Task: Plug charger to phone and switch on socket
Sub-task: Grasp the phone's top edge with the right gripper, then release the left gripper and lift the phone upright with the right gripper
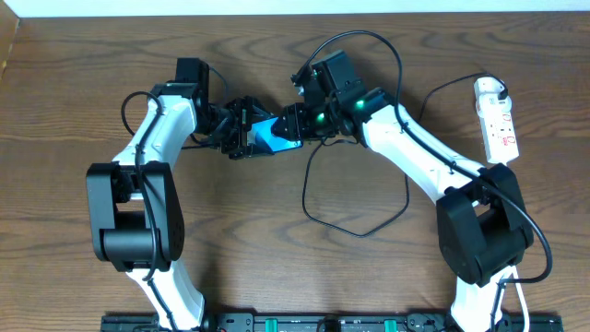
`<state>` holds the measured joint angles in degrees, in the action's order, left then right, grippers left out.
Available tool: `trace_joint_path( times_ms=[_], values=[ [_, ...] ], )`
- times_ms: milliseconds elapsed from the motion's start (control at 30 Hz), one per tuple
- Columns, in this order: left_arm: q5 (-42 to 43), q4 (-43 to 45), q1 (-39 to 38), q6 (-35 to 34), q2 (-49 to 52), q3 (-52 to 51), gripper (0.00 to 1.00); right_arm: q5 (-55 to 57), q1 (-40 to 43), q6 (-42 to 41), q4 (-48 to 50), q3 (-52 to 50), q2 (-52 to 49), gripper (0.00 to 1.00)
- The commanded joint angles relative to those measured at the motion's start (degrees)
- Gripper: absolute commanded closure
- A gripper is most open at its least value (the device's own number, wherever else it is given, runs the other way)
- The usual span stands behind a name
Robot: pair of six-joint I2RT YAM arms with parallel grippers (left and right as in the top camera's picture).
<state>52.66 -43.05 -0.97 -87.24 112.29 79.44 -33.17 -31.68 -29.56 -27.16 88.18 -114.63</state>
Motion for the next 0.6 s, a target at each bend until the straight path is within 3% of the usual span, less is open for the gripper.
trace_joint_path(
  times_ms=[0, 567],
  values=[
    [3.5, -0.1, -0.1, -0.5, -1.6, 0.8, 0.40, 2.2, -0.2, 0.0, 0.0, 0.8, -0.8, 0.60],
    [3.7, -0.1, -0.1, -0.5, -1.6, 0.8, 0.41, 2.8, -0.2, -0.7, -0.1, 0.8, -0.8, 0.98]
  ],
)
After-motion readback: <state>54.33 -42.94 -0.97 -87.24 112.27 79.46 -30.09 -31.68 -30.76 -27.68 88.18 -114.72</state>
